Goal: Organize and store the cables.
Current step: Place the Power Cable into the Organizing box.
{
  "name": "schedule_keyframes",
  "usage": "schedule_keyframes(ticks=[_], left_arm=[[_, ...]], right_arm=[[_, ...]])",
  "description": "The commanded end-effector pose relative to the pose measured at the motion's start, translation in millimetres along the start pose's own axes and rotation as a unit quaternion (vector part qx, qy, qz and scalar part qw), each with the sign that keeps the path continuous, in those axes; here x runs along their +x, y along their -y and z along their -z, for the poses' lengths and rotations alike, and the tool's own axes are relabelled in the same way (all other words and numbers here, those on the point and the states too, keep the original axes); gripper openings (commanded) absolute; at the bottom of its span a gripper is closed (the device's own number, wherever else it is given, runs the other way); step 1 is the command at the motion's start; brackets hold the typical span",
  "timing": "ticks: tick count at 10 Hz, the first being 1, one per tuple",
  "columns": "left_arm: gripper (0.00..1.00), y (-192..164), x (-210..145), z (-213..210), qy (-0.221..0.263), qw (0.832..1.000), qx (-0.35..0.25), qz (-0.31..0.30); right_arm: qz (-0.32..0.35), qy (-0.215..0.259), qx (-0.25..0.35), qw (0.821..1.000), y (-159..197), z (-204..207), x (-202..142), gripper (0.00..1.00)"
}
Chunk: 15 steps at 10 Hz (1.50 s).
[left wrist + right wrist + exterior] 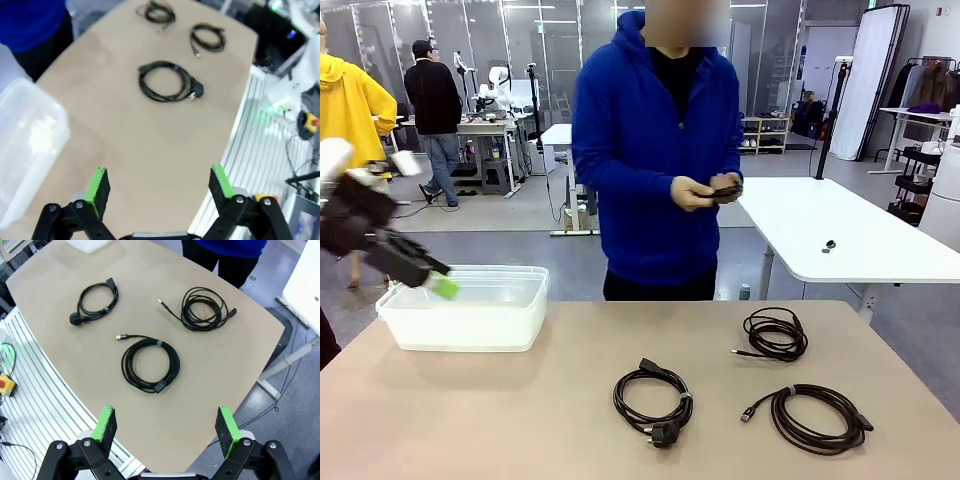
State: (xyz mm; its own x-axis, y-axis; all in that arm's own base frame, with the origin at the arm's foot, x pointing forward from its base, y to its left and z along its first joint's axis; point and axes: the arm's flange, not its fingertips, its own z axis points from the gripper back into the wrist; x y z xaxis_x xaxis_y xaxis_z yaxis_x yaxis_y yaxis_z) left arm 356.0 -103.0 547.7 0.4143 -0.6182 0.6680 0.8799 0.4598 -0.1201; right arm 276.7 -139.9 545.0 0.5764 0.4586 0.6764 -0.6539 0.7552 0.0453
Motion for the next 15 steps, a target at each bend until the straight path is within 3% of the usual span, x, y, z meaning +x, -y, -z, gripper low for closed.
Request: schedule_keyframes(ticks=[1, 2, 4, 5, 13, 15], left_arm=[[1.00, 19, 44, 26, -0.054, 0.998, 0.000, 0.024], [1.00, 41, 63, 57, -0.074, 0.997, -0.018, 0.028], [1.00, 74, 92, 103, -0.174, 0.983, 0.031, -0.058], [1.00, 85, 101, 120, -0.194, 0.978, 0.044, -0.067], [1.00, 95, 96, 137, -0.186, 0.979, 0.048, -0.063], [1.00, 92, 120, 164, -0.214, 0.973, 0.055, -0.064]], right_arm=[[-0.008, 0.000, 0.002, 1.000, -1, 0, -2, 1.00], [-0.008, 0.000, 0.002, 1.000, -1, 0, -2, 1.00], [-0.008, 0.000, 0.002, 1.000, -1, 0, -2, 1.00], [-0.008, 0.000, 0.002, 1.000, -1, 0, -2, 1.00], [-0.008, 0.000, 0.002, 1.000, -1, 0, -2, 1.00], [-0.008, 0.000, 0.002, 1.000, -1, 0, -2, 1.00]])
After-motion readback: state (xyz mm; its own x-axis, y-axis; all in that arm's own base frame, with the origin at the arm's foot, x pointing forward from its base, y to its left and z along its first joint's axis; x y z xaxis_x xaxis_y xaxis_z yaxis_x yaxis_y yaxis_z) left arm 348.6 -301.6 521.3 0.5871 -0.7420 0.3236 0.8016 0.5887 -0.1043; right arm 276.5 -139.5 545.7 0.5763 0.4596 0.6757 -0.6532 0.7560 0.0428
